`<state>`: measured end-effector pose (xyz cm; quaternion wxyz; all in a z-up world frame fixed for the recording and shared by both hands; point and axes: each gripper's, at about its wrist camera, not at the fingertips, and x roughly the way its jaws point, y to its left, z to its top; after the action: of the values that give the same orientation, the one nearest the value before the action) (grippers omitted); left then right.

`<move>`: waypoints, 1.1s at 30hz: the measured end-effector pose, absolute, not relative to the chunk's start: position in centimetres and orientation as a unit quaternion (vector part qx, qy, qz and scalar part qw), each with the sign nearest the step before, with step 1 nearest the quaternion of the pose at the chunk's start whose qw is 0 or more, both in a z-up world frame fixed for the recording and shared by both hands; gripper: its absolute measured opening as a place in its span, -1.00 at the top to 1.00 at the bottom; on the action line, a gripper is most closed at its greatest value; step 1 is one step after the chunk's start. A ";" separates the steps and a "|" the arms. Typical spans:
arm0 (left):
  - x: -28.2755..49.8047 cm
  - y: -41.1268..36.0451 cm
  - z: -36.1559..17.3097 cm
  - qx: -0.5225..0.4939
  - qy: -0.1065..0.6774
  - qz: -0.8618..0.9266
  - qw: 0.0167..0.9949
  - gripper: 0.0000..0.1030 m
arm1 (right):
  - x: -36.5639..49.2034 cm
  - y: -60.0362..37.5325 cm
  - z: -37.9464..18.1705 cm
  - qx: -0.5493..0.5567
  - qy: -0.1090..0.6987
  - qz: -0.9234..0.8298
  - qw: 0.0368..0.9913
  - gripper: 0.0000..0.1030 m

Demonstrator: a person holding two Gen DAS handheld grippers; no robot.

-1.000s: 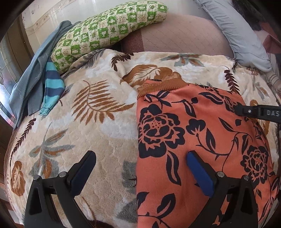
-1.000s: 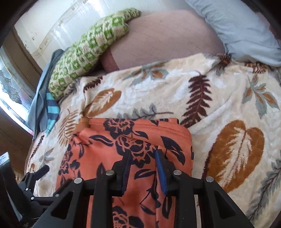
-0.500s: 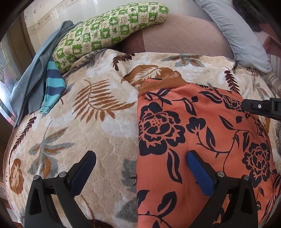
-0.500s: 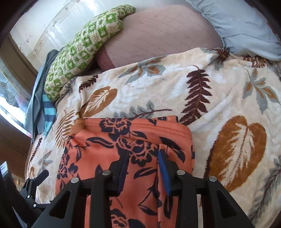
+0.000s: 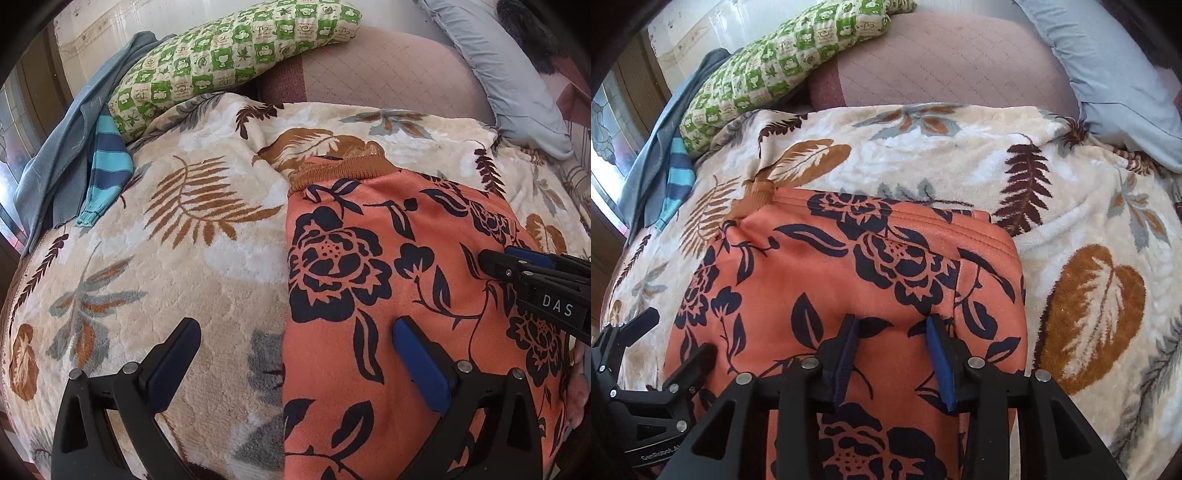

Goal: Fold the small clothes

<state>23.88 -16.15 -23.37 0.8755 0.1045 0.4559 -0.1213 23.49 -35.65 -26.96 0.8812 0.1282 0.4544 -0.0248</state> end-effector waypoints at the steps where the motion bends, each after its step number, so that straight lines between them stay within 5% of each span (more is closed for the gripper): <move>1: 24.0 -16.1 -23.5 0.101 0.458 -0.122 0.875 -1.00 | 23.7 -35.7 -27.1 0.131 0.451 -0.024 0.883 0.13; 11: 23.8 -15.9 -24.1 0.090 0.454 -0.132 0.876 -1.00 | 23.1 -35.9 -27.3 0.143 0.438 -0.021 0.887 0.08; 19: 22.3 -15.9 -24.0 0.100 0.433 -0.109 0.889 -1.00 | 14.5 -35.4 -25.3 0.175 0.409 -0.030 0.895 0.05; 33: 14.3 -13.4 -23.8 0.097 0.410 -0.123 0.899 -1.00 | 8.2 -35.6 -28.3 0.231 0.441 -0.034 0.867 -0.29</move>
<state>14.31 -13.37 -23.79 0.8986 0.0971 0.4098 -0.1232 8.15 -35.57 -28.31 0.8665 0.2309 0.4412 -0.0344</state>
